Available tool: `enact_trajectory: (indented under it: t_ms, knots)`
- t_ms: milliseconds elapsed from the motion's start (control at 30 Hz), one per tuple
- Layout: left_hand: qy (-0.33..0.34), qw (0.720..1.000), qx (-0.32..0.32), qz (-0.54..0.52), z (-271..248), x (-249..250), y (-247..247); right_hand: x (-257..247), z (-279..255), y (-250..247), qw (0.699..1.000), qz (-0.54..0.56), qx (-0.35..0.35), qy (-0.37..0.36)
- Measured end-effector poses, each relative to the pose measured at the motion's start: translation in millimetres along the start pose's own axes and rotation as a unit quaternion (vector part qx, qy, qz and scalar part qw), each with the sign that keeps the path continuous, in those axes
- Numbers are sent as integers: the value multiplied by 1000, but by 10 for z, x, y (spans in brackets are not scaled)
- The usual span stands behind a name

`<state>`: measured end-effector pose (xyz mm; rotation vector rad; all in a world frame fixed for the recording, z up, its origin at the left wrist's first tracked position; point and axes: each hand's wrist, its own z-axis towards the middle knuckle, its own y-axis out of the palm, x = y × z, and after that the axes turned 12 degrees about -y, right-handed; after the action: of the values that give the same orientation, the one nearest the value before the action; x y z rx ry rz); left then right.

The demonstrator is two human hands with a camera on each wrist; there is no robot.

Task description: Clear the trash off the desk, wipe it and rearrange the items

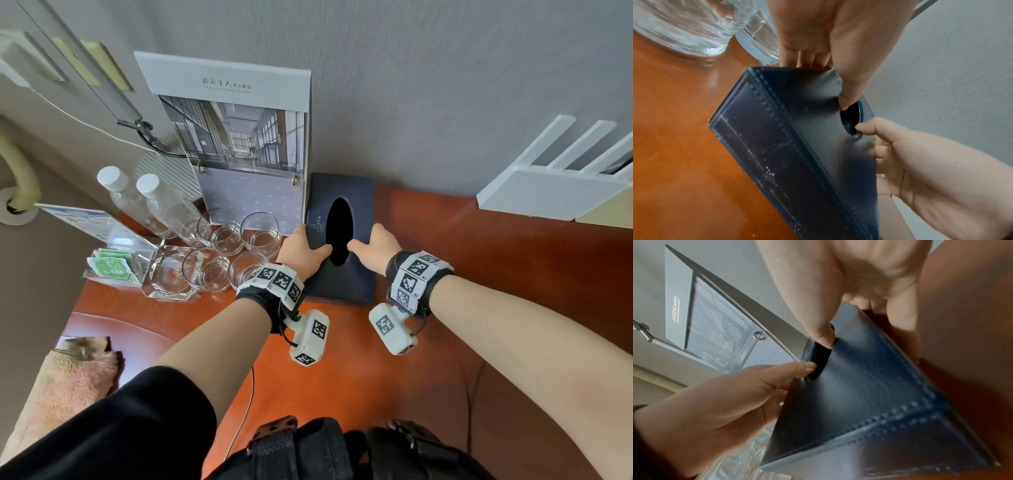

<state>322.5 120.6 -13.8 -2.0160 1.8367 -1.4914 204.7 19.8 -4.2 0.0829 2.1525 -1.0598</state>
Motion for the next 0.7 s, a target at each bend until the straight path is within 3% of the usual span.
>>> enact_trajectory:
  t_ms: [333,700]
  knots:
    - [-8,999,3,42,-176,17,-40,-44,-221,-56,999,-6,-32,20]
    - [53,993,-3,109,-637,-134,-118,-78,-765,-6,997,42,-50,33]
